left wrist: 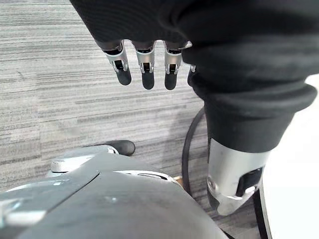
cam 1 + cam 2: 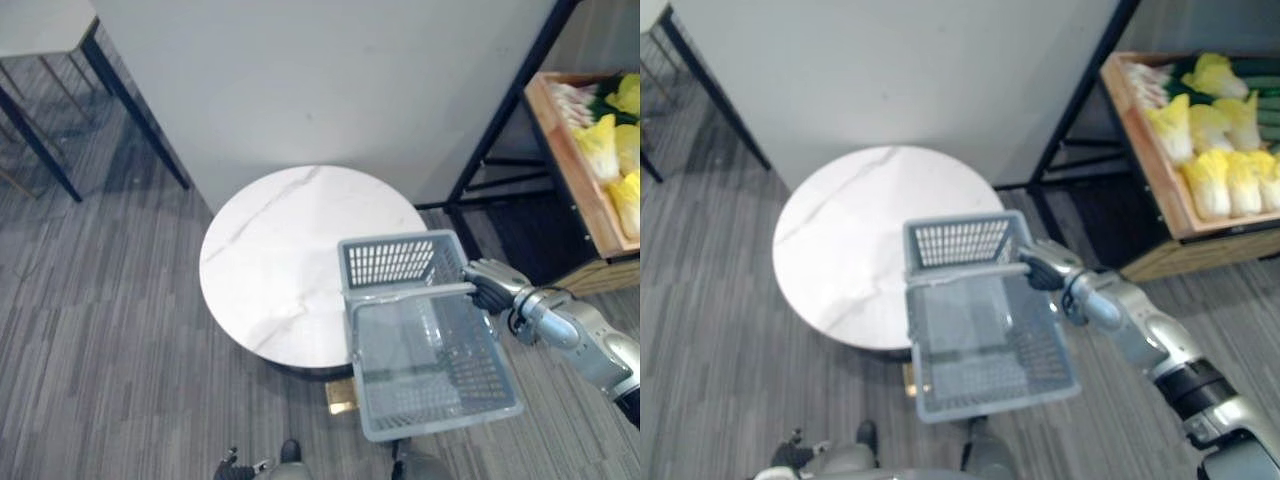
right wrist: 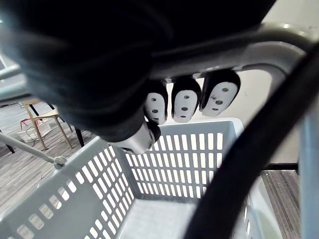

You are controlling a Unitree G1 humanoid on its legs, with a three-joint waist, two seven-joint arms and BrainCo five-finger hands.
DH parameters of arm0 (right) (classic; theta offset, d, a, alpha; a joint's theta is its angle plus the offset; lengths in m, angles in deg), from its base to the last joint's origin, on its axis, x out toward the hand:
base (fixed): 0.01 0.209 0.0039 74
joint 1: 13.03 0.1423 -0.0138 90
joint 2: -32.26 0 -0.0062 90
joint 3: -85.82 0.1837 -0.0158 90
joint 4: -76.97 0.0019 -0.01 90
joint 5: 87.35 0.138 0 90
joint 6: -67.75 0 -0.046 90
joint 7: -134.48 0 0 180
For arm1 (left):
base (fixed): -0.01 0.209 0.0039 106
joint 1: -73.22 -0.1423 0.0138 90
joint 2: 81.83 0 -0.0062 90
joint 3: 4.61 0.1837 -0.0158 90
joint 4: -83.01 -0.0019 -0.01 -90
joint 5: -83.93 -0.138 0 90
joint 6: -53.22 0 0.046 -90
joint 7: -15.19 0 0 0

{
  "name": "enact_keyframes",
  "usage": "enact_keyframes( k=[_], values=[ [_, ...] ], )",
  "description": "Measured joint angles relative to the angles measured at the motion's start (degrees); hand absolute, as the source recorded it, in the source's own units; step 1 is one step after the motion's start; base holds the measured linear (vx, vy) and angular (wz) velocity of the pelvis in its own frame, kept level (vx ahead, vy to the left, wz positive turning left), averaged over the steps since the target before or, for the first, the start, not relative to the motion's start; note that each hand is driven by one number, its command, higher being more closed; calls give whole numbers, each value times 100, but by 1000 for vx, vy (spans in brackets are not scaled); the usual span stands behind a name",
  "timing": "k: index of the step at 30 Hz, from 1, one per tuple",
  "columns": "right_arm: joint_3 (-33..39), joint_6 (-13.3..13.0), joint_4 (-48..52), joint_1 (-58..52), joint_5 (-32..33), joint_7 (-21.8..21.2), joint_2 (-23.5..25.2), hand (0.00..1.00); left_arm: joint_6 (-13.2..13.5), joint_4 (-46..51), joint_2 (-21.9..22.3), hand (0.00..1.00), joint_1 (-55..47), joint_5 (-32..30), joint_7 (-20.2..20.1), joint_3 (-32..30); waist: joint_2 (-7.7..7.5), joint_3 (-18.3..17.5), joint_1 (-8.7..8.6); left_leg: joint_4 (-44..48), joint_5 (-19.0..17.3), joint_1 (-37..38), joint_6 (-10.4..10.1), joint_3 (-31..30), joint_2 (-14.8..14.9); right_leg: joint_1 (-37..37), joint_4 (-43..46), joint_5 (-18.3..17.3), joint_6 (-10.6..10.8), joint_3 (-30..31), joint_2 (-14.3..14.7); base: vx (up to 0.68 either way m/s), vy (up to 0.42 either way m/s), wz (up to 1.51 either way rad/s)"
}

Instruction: Pick vegetable in the basket

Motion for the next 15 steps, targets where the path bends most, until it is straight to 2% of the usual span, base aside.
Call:
enact_keyframes(
  k=[3,6,10,13,15],
  values=[
    [27,1,-3,-248,-7,-17,-36,100,-18,-77,41,0,-107,-9,-54,-177,33,-51,-25,23,-47,169,-29,176,61,108,1,-8,-12,165,79,23,-21,-32],
    [54,2,-30,-522,-18,-74,-36,100,-19,-77,84,0,-190,-11,-59,-272,102,-136,-72,400,-306,206,-32,300,180,228,2,-16,-25,291,182,26,-3,-25],
    [513,-29,-34,-1088,-32,-83,34,100,-48,-76,114,0,-228,-203,-111,-269,206,-209,-106,765,-614,391,-40,518,300,391,99,-45,-27,493,294,19,19,-30],
    [841,-12,-27,-1352,-84,-74,283,100,-63,-76,105,0,-255,-237,-134,-218,225,-213,-241,1051,-843,475,-5,822,325,241,435,-110,20,839,335,-13,63,-54],
    [952,15,-18,-1421,-128,-3,473,100,-55,-71,8,0,-170,-241,-139,-75,198,-224,-294,1632,-1200,152,125,1167,384,-147,632,-28,139,1213,383,-119,105,-79]
  ],
)
